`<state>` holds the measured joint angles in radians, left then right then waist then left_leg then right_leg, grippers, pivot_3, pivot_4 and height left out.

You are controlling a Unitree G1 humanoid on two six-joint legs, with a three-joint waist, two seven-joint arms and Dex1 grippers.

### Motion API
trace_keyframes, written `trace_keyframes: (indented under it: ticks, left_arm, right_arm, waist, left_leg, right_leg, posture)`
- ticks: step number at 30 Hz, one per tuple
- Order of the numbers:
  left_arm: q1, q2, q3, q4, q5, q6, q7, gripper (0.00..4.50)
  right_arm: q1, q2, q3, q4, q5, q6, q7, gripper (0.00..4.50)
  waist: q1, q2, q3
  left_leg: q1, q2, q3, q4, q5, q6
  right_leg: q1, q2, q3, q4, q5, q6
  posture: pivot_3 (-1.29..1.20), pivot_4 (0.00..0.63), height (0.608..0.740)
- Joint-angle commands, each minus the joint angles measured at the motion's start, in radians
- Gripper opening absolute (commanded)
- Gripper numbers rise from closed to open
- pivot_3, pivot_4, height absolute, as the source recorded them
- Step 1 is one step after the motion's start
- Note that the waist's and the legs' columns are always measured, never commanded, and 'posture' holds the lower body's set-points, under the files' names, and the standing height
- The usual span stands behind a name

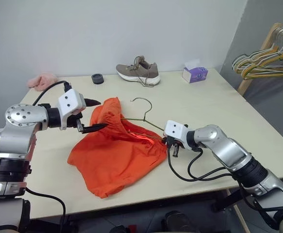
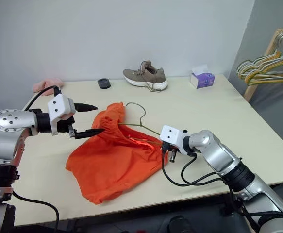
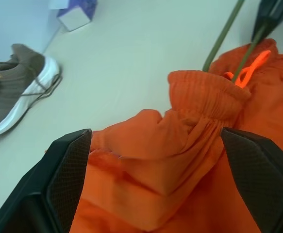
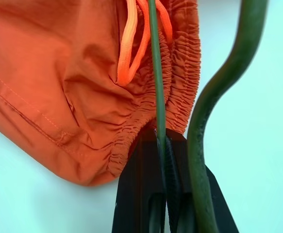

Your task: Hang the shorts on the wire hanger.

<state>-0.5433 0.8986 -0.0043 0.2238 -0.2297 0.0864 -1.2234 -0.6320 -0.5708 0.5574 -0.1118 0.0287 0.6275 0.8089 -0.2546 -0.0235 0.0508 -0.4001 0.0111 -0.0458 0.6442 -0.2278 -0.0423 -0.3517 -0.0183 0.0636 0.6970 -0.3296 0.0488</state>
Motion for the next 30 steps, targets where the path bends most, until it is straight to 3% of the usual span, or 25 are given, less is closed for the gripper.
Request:
trace_keyframes:
  ticks: [1,8,11,23,30]
  left_arm:
    - [-0.013,0.007,-0.026,0.006,0.020,-0.029,-0.046,4.47]
    - [-0.011,-0.003,-0.066,0.054,0.057,-0.064,-0.078,4.47]
    - [-0.015,-0.018,-0.067,0.058,0.048,-0.054,-0.085,3.86]
    - [0.023,-0.049,-0.047,-0.036,0.002,0.043,-0.092,0.28]
    - [0.057,-0.037,-0.039,-0.055,0.013,0.060,-0.096,0.13]
  right_arm:
    - [-0.009,0.006,-0.021,-0.051,-0.025,-0.038,0.011,0.00]
    - [-0.017,0.016,-0.033,-0.093,-0.059,-0.102,0.022,0.00]
    - [-0.028,0.018,-0.029,-0.103,-0.073,-0.128,0.034,0.00]
    - [-0.023,0.005,-0.020,-0.105,-0.146,-0.229,0.074,0.00]
    - [-0.027,-0.033,-0.028,-0.047,-0.164,-0.337,0.157,0.00]
  waist:
    - [-0.003,0.000,0.000]
    - [-0.014,0.000,0.000]
    - [-0.020,0.000,0.000]
    - [-0.022,0.000,0.000]
    - [-0.023,0.000,0.000]
  left_leg:
    - [0.000,0.000,0.000,0.000,0.000,0.000]
    - [0.000,0.000,0.000,0.000,0.000,0.000]
    - [0.000,0.000,-0.001,0.001,0.000,0.000]
    - [0.000,0.000,-0.001,0.001,0.000,0.000]
    - [0.001,0.000,-0.001,0.001,0.000,0.000]
  right_leg:
    - [0.000,0.000,0.000,0.000,0.000,0.000]
    - [0.000,0.000,0.000,0.000,0.000,0.000]
    - [0.000,0.000,0.000,0.000,0.000,0.000]
    - [0.001,0.000,-0.001,0.000,0.000,0.000]
    - [0.001,0.000,-0.001,0.001,0.000,0.000]
  posture:
    - [-0.26,0.000,0.740]
    - [-0.27,0.000,0.740]
    - [-0.27,0.000,0.740]
    - [-0.27,0.000,0.740]
    - [-0.27,0.000,0.740]
